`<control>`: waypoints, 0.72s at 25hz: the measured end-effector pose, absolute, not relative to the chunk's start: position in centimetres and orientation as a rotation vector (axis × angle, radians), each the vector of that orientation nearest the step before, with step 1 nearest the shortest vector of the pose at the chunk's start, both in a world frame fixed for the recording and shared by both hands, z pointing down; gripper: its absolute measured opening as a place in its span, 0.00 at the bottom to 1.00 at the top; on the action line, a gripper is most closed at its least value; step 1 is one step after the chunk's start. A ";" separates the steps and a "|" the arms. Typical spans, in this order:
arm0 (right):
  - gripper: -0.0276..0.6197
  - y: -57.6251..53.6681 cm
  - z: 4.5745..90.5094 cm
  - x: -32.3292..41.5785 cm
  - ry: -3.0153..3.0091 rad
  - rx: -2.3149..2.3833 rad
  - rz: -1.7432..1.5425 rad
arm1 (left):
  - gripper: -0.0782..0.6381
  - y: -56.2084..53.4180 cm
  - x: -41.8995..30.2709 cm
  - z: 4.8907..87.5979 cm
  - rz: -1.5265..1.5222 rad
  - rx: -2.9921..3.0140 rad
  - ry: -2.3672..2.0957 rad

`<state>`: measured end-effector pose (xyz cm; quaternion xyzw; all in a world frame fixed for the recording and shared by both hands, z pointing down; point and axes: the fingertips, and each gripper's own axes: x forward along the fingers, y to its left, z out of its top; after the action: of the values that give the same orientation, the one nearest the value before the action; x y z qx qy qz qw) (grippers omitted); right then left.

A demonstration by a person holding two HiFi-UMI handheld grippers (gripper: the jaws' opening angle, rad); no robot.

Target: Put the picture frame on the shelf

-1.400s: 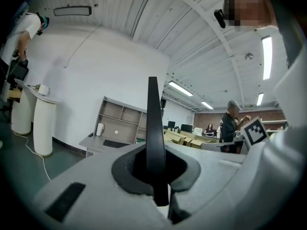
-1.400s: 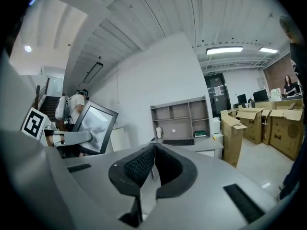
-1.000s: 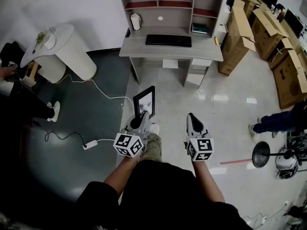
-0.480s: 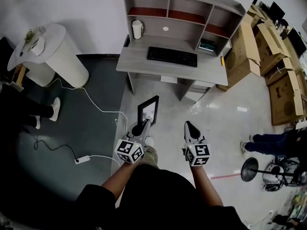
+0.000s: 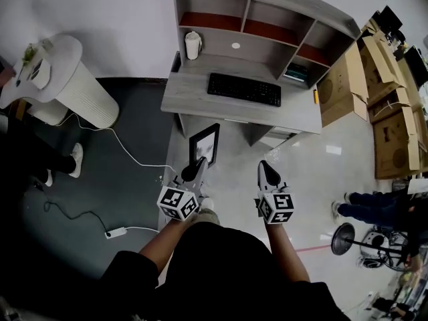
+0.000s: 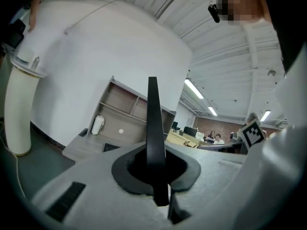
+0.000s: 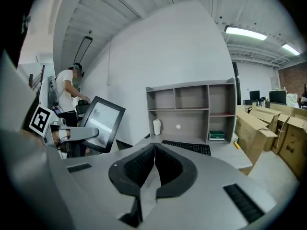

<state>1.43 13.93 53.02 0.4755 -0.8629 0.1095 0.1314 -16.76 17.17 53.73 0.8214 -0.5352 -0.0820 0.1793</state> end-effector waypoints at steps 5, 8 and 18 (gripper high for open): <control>0.06 10.3 52.7 0.0 -2.504 1.399 0.312 | 0.14 13.8 -18.4 53.4 -0.241 2.344 -1.488; 0.06 9.4 52.8 -1.3 -2.529 1.366 0.320 | 0.14 12.2 -19.3 53.6 -0.241 2.338 -1.488; 0.06 8.0 54.2 -0.5 -2.523 1.320 0.366 | 0.14 10.1 -21.6 54.6 -0.267 2.286 -1.510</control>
<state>-0.54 8.02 54.24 0.4556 -0.8708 0.1262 0.1351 -21.60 10.13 54.58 0.8147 -0.5384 -0.0953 0.1932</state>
